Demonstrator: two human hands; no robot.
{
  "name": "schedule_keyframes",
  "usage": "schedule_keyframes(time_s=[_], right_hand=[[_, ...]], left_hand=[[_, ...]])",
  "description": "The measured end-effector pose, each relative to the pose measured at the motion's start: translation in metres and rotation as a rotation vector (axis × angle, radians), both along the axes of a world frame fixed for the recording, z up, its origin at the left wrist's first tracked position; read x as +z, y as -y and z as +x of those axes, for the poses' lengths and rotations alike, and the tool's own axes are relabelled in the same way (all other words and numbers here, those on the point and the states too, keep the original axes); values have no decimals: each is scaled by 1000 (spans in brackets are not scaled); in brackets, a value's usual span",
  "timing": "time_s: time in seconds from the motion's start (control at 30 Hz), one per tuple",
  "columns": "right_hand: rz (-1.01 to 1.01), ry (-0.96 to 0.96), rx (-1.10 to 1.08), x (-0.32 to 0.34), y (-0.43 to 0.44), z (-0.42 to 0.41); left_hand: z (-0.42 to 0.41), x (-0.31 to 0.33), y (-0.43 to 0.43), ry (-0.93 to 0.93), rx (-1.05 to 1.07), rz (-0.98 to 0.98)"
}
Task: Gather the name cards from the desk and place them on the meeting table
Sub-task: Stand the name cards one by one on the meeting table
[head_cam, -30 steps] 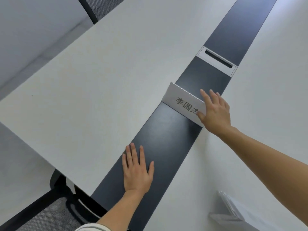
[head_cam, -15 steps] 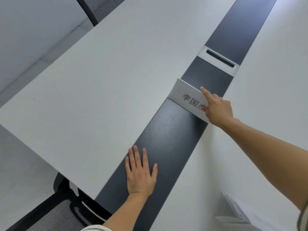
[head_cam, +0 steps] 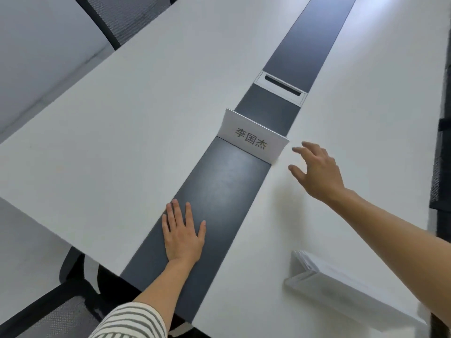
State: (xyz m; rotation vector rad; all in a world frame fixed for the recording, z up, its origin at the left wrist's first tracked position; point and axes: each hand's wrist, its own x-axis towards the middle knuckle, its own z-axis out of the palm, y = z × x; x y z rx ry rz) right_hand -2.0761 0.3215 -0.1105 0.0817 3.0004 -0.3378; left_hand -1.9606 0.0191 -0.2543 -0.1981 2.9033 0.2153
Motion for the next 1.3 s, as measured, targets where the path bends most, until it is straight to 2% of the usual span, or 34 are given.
schedule_keyframes(time_s=[0.1, 0.17, 0.27, 0.33, 0.4, 0.5, 0.63, 0.77, 0.9, 1.03, 1.13, 1.2, 1.3], right_hand=[[-56, 3, -53, 17, -34, 58], [-88, 14, -93, 26, -57, 99], [-159, 53, -160, 33, -89, 158], [-216, 95, -194, 37, -105, 192], [-272, 146, -214, 38, -121, 224], [-351, 269, -242, 32, -139, 266], [-481, 344, -324, 7, -157, 299], [-720, 316, -450, -8, -164, 306], [-900, 239, -439, 12, -173, 297], [-1072, 158, -407, 41, -178, 282], [-1177, 140, -449, 45, -175, 274], [-1142, 157, -415, 34, -177, 275], [-915, 277, -357, 1, -178, 289]], left_hand=[[-4, 20, -13, 2, -12, 127], [0, 48, -35, -1, -120, 356], [16, 96, -82, 161, -307, 700], [27, 115, -111, 265, -431, 745], [35, 125, -138, 320, -550, 708], [42, 122, -167, 438, -586, 653], [48, 114, -184, 532, -466, 706], [49, 120, -188, 551, -420, 717], [47, 151, -192, 560, -395, 740], [49, 191, -188, 623, -267, 1064], [56, 208, -178, 573, -11, 1252], [64, 211, -165, 525, 119, 1313], [82, 206, -137, 418, 350, 1366]])
